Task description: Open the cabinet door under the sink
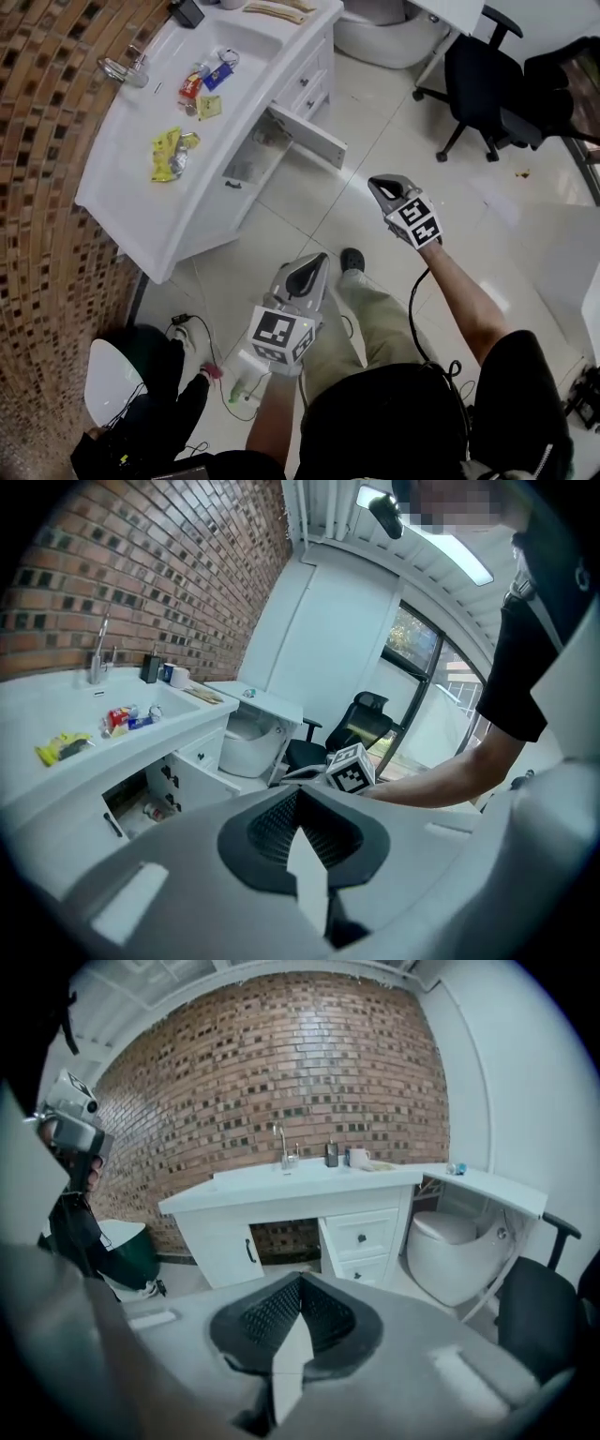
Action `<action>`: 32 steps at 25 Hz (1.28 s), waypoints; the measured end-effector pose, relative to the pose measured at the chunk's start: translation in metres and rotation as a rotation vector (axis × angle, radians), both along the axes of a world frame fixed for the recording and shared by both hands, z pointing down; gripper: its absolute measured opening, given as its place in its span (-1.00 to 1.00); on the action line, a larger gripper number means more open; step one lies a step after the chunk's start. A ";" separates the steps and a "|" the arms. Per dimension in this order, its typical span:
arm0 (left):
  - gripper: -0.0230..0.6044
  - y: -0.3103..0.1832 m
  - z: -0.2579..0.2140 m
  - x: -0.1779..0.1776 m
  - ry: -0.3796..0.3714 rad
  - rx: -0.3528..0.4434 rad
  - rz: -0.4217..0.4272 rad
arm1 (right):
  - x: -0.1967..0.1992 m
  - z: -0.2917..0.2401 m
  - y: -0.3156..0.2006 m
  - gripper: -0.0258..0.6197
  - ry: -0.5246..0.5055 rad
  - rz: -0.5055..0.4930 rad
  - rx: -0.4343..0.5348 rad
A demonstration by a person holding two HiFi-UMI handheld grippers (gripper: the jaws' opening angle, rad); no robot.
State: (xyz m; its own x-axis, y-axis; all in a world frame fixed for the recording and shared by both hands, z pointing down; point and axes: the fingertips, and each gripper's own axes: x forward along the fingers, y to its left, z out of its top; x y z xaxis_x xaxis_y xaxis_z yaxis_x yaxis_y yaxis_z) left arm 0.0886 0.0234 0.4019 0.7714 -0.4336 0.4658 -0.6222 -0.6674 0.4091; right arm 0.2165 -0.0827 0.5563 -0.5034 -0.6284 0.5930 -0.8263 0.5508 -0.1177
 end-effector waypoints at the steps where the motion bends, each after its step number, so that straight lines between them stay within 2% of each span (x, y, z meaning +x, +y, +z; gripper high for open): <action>1: -0.88 0.004 -0.006 0.000 0.003 0.003 -0.009 | -0.004 -0.016 0.002 -0.94 -0.011 -0.013 0.017; 4: -0.88 0.007 -0.025 -0.001 0.016 0.019 -0.048 | -0.014 -0.060 0.009 -0.94 -0.043 -0.052 0.060; 8: -0.88 0.025 -0.055 -0.017 0.005 0.032 -0.055 | -0.032 -0.112 0.049 -0.94 -0.096 -0.061 0.072; 15: -0.88 0.054 -0.088 -0.042 0.036 0.045 -0.151 | -0.058 -0.199 0.099 -0.94 -0.176 -0.115 0.170; 21: -0.88 0.066 -0.112 -0.056 0.061 0.074 -0.236 | -0.072 -0.274 0.126 -0.95 -0.316 -0.144 0.260; 27: -0.88 0.064 -0.131 -0.062 0.070 0.129 -0.291 | -0.096 -0.312 0.136 -0.95 -0.369 -0.211 0.321; 32: -0.88 0.056 -0.144 -0.056 0.086 0.168 -0.297 | -0.108 -0.323 0.126 -0.95 -0.378 -0.240 0.348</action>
